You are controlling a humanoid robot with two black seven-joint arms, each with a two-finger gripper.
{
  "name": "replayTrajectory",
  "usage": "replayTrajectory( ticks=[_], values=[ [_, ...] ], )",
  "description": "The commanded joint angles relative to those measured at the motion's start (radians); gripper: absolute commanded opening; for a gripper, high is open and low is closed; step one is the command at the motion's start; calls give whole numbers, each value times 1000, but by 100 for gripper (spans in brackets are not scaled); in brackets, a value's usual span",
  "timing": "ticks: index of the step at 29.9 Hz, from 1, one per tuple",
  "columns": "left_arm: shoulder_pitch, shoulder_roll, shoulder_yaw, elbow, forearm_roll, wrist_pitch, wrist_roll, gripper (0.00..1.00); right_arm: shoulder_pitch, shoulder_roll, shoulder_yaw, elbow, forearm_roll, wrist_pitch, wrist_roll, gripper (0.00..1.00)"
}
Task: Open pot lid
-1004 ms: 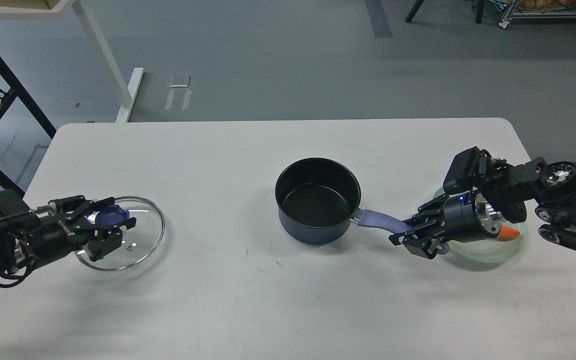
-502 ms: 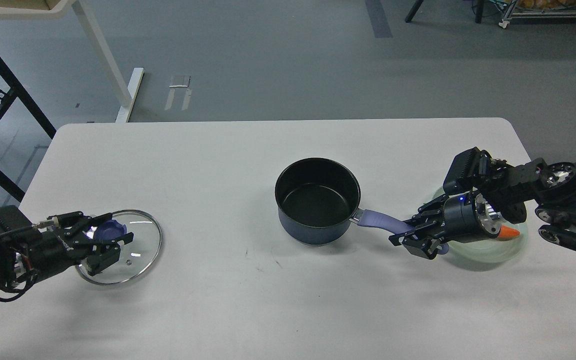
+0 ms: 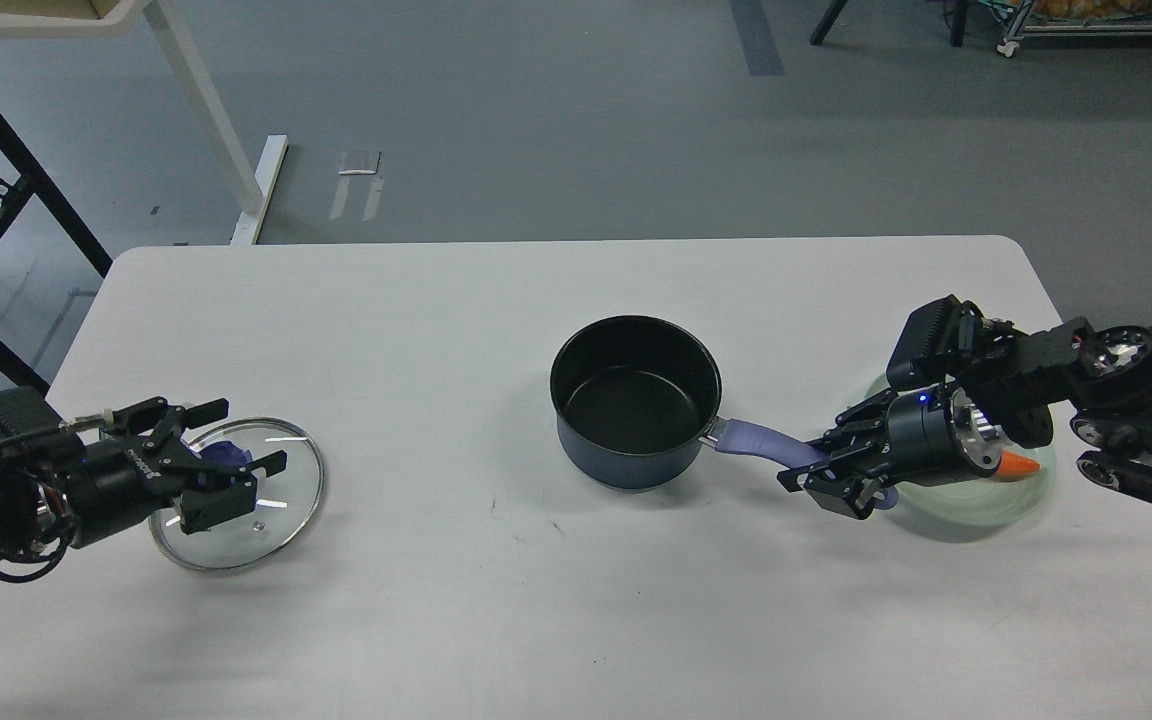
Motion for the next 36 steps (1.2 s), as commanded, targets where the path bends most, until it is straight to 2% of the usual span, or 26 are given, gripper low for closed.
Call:
replayTrajectory(
  ticks=[1, 6, 8, 11, 17, 22, 28, 31, 36],
  values=[
    [-89, 25, -9, -53, -280, -177, 0, 99, 2, 0, 1, 0, 3, 0, 0, 60],
    [-189, 29, -10, -41, -676, -438, 0, 99, 2, -25, 6, 11, 11, 0, 0, 84],
    [-203, 29, -10, -32, -787, -517, 0, 99, 6, -41, 7, 21, 26, 0, 0, 93],
    [-208, 29, -18, -20, -902, -603, 0, 99, 25, -89, 13, 57, 81, 0, 0, 97],
    [-205, 8, -68, 16, -1097, -633, 0, 99, 78, -195, 75, 115, 243, -3, 0, 97],
    [-205, -11, -73, 31, -1336, -633, 0, 99, 60, -250, 158, 103, 562, -17, 0, 98],
    [-197, -106, -104, 123, -1589, -635, 0, 99, 8, -198, 162, 34, 1181, -150, 0, 99],
    [-186, -158, -145, 177, -1631, -646, 0, 99, -11, -157, 162, -18, 1468, -161, 0, 99],
    [-151, -236, -188, 259, -1635, -754, 0, 99, -66, -91, 177, -70, 1742, -152, 0, 99]
  ],
)
